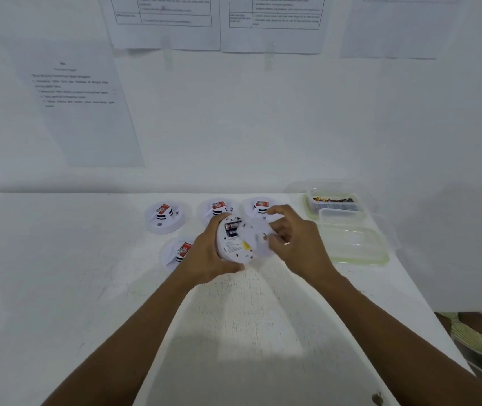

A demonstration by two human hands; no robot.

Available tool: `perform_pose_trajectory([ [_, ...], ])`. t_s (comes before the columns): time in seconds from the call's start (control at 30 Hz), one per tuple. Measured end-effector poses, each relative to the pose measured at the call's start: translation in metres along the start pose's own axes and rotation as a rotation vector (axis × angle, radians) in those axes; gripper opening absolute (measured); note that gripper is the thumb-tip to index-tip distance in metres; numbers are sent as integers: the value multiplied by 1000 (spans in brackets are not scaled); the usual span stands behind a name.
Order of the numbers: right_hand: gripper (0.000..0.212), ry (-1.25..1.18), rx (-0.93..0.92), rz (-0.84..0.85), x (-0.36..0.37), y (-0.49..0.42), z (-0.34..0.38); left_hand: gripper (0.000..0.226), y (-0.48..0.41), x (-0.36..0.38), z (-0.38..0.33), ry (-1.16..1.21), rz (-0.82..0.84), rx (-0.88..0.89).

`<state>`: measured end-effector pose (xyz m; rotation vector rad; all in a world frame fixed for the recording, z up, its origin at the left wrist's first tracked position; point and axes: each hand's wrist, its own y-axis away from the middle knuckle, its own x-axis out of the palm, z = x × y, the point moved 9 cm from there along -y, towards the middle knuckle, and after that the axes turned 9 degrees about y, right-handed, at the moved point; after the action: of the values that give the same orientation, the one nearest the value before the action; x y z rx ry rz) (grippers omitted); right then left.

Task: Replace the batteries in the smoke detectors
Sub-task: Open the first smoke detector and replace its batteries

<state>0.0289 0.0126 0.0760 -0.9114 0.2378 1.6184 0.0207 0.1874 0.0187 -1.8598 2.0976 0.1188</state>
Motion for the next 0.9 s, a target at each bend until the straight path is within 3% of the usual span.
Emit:
perform_pose_trajectory([
  [0.07, 46, 29, 14, 4, -7, -4, -14, 102, 2, -12, 0, -1, -37, 9],
  [0.2, 46, 255, 23, 251, 13, -8, -49, 101, 2, -29, -7, 30, -57, 58],
  [0.3, 48, 387, -40, 314, 32, -12, -55, 102, 0, -25, -11, 24, -25, 76],
  [0.47, 41, 420, -45, 270, 47, -17, -55, 104, -3, -11, -5, 22, 22, 44],
  [0.63, 29, 528, -174, -48, -5, -15, -39, 106, -4, -9, -4, 40, 17, 33],
  [0.73, 30, 613, -71, -162, -44, -12, -62, 102, -9, -4, -10, 62, -2, 48],
  [0.9, 36, 649, 162, -32, -60, 7, -105, 102, -22, 29, -20, 85, 51, 53],
])
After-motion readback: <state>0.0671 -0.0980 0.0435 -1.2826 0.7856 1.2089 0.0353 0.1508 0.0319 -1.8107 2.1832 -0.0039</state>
